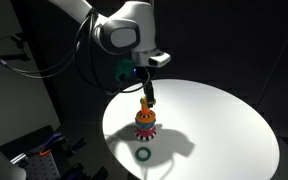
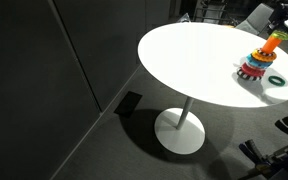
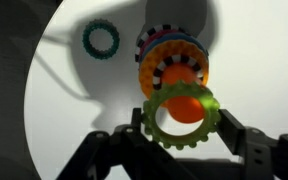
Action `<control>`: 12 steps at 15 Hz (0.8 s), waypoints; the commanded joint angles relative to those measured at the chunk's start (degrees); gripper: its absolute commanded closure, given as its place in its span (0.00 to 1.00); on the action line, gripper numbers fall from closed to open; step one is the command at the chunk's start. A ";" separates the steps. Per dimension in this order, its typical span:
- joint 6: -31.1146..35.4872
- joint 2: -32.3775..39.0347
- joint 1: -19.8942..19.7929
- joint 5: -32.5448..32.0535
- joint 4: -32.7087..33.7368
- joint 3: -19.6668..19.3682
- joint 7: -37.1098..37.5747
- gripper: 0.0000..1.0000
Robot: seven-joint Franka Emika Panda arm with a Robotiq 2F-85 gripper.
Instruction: Pick up the lime green ring and put it on the ring holder
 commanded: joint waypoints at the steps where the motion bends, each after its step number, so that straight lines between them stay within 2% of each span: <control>1: -0.22 0.07 -0.12 1.91 0.70 0.33 -1.88 0.50; 12: -0.39 1.09 0.37 2.26 0.80 1.06 -1.61 0.50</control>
